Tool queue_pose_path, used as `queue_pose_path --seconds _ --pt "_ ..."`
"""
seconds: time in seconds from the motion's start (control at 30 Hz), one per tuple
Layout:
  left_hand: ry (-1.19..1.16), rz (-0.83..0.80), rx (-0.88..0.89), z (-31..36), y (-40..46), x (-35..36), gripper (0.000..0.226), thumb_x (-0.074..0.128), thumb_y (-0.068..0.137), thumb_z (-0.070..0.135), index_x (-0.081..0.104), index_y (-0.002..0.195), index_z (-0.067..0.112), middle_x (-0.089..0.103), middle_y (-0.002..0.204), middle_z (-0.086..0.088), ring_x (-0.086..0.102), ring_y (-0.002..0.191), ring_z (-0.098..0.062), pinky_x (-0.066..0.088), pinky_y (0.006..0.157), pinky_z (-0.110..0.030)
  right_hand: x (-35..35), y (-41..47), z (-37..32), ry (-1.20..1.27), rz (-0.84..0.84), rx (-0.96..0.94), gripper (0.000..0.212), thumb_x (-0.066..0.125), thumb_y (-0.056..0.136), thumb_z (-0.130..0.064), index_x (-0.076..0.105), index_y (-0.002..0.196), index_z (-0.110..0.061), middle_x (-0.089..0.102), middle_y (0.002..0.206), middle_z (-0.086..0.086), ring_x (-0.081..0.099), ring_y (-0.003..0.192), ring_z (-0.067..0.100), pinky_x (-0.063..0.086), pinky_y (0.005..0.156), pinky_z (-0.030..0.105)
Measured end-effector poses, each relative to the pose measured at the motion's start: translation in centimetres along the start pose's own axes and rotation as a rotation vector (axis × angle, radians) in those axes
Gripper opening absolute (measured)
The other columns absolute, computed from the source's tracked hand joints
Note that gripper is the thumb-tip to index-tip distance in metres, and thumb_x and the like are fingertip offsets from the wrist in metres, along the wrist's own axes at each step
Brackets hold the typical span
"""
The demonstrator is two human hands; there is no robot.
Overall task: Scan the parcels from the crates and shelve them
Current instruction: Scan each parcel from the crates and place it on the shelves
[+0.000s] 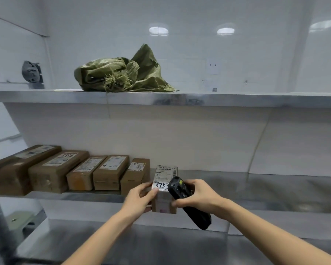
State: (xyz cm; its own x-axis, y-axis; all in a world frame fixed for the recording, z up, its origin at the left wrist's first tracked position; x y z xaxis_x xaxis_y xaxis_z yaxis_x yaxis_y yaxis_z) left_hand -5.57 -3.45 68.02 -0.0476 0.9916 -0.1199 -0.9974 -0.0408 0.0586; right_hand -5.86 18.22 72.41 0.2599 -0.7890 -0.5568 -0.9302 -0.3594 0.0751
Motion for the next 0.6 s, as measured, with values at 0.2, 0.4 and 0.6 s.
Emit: queue_pose_path --seconds 0.2,0.4,0.6 --pt "0.082 0.086 -0.001 -2.3 6.5 0.4 0.044 0.069 0.092 0.034 0.057 0.134 0.022 0.066 0.123 -0.004 0.068 0.107 -0.022 0.062 0.081 -0.034 -0.4 7.3 4.5 -0.002 -0.03 0.042 0.045 0.093 0.066 -0.029 0.075 0.107 -0.026 0.079 0.095 -0.001 0.076 0.087 0.018 0.064 0.081 0.039" --pt "0.271 0.191 0.02 -3.2 10.7 -0.1 0.046 0.067 0.091 0.046 0.063 0.132 0.026 0.071 0.115 0.001 0.068 0.103 -0.017 0.062 0.079 -0.031 -1.2 12.3 6.0 -0.005 -0.067 0.032 0.036 0.096 0.066 -0.031 0.074 0.094 -0.036 0.077 0.084 -0.016 0.071 0.075 -0.002 0.054 0.066 0.014" --pt "0.389 0.241 0.025 -2.6 13.1 -0.5 0.04 0.066 0.094 0.043 0.065 0.13 0.026 0.075 0.106 0.006 0.071 0.093 -0.012 0.061 0.085 -0.036 -1.2 15.3 6.2 0.001 -0.1 0.026 0.042 0.096 0.066 -0.034 0.075 0.101 -0.038 0.078 0.093 -0.014 0.073 0.085 0.004 0.057 0.078 0.021"
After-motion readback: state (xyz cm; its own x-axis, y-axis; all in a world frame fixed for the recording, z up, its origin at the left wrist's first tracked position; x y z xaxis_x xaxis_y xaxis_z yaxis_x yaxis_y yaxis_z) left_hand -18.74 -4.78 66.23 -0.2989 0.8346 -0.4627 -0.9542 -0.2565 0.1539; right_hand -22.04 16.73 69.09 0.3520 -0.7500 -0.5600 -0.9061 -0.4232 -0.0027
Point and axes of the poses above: each hand's wrist, its own y-axis towards the middle knuckle, its own x-axis out of the palm, z = x × y, the point moved 4 cm from there along y, towards the middle knuckle
